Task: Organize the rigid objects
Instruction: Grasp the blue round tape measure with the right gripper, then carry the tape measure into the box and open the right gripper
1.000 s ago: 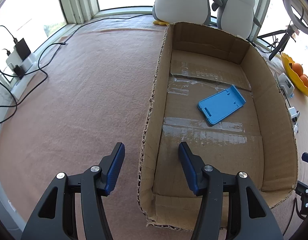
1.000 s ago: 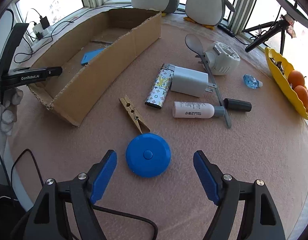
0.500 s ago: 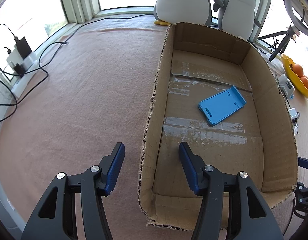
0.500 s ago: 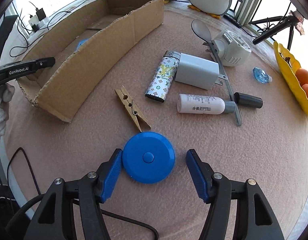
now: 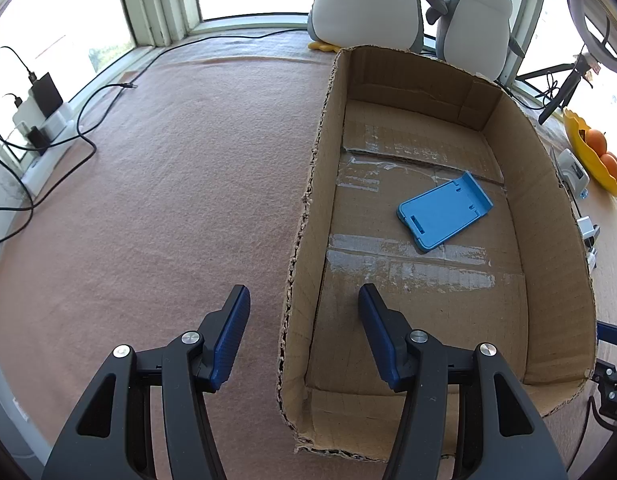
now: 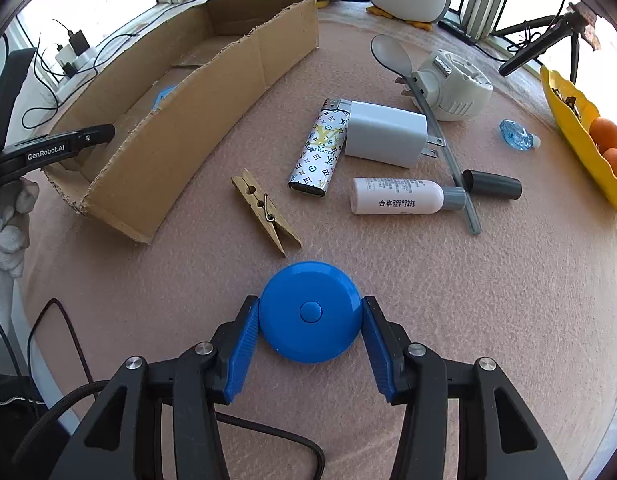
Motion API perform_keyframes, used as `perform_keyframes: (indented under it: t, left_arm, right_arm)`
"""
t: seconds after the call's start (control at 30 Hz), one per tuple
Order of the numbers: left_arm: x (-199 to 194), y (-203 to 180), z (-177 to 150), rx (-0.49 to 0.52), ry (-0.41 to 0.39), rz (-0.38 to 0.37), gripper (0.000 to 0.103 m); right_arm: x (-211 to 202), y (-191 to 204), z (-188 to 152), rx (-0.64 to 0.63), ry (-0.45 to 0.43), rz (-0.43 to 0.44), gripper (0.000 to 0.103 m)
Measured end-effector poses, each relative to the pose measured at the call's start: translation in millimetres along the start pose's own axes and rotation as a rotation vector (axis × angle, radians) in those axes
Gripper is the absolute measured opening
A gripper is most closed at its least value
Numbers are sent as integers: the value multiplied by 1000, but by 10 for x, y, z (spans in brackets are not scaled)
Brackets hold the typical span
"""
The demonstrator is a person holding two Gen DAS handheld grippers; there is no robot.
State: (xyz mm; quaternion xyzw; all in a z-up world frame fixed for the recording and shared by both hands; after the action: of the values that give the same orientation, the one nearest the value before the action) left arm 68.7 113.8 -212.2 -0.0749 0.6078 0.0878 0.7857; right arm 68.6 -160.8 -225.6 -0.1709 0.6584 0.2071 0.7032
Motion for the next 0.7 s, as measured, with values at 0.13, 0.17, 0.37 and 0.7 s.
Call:
perform_keyframes:
  t: [0.13, 0.17, 0.37, 0.7]
  left_arm:
    - [0, 0, 3, 1, 0, 1, 57]
    - [0, -1, 2, 1, 0, 1, 57]
    - [0, -2, 2, 1, -1, 1, 57]
    - [1, -4, 2, 0, -1, 0, 57]
  right_arm:
    - [-108, -42, 4, 14, -24, -2, 46]
    - [-150, -36, 11, 12, -33, -5, 46]
    - [-494, 98, 168, -22, -119, -2, 46]
    - [-786, 633, 602, -133, -221, 35, 46]
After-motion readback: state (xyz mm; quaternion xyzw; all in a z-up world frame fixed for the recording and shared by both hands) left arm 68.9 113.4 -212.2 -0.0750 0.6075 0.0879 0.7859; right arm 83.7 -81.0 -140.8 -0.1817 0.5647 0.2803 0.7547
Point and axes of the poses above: each gripper's, at about its wrist camera, not at the fingertips, and x roughly the way its jaws point, y to its left, z to its top, the point moved 4 cm from there along x, roughly the way its jaws point, and after that the axes turned 14 degrees about y, right-handed, at the moved point
